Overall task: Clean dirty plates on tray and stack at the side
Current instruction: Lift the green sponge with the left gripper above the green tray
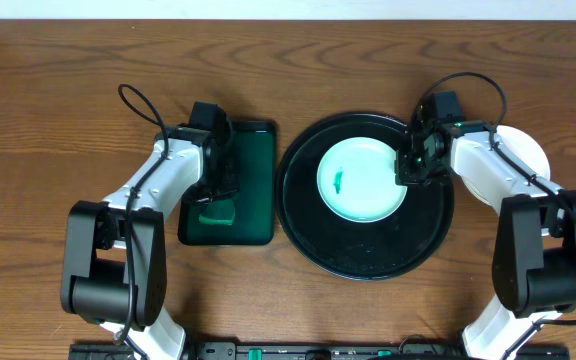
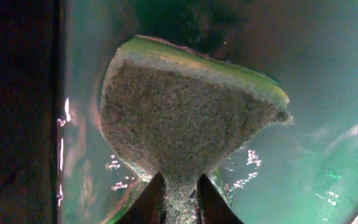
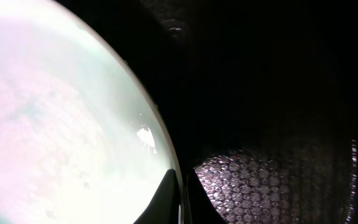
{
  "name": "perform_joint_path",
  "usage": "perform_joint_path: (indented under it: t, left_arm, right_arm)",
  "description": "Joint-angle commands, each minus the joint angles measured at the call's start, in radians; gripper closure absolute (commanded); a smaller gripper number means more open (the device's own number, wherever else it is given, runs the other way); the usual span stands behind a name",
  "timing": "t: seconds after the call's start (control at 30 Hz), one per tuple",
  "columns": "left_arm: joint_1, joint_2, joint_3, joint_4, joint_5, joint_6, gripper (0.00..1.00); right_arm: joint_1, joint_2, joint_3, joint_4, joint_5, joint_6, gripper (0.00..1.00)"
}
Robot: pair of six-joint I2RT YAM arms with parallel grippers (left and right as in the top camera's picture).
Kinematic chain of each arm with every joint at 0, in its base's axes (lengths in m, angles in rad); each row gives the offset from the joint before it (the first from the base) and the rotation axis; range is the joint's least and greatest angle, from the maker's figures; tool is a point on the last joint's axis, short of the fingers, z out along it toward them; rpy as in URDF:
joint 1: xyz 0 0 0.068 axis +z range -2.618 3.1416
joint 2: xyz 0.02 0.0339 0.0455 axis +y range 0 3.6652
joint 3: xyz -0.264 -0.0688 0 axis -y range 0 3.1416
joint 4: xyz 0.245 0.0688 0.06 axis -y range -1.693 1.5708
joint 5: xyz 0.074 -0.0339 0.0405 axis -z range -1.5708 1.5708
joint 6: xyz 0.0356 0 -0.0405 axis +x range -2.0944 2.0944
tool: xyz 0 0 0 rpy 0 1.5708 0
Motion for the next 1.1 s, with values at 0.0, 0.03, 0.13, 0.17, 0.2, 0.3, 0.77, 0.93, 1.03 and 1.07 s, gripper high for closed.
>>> perform_joint_path:
  t: [0.0,0.03,0.13,0.17,0.2,0.3,0.77,0.93,1.03,1.07]
  left_arm:
    - [-0.002,0.024,-0.002,-0.003,-0.001,0.009,0.72]
    - [-0.002,0.024,-0.002,-0.006,-0.001,0.009,0.68]
    - [-0.002,0.024,-0.002,-0.027,-0.001,0.005,0.67]
    - [-0.002,0.024,-0.002,-0.035,-0.001,0.000,0.68]
    - [-0.002,0.024,-0.002,-0.042,-0.001,-0.005,0.69]
    - [-0.002,0.024,-0.002,-0.047,-0.001,-0.022,0.76]
    - [-0.002,-0.087,0.085,-0.054,0.059,0.069,0.93]
    - [-0.002,-0.165,0.179,-0.143,0.058,0.080,0.93]
    - [-0.002,-0.184,0.232,-0.191,0.058,0.107,0.93]
    - [-0.002,-0.185,0.243,-0.201,0.057,0.110,0.93]
  right_arm:
    - [0.027,0.005,-0.005,0.000,-0.005,-0.031,0.99]
    - [0.029,0.005,-0.005,0.000,-0.005,-0.031,0.99]
    - [0.032,0.005,-0.005,0.000,-0.005,-0.034,0.99]
    - [0.032,0.005,-0.004,0.000,-0.005,-0.034,0.99]
    - [0.032,0.005,-0.004,0.000,-0.005,-0.034,0.99]
    - [0.032,0.005,-0.005,0.000,-0.005,-0.034,0.99]
    - [0.036,0.005,-0.005,0.000,-0.006,-0.093,0.88]
    - [0.048,0.005,-0.005,0.000,-0.006,-0.093,0.99]
    - [0.061,0.005,-0.005,-0.001,-0.010,-0.093,0.99]
    - [0.065,0.005,-0.005,-0.001,-0.009,-0.093,0.99]
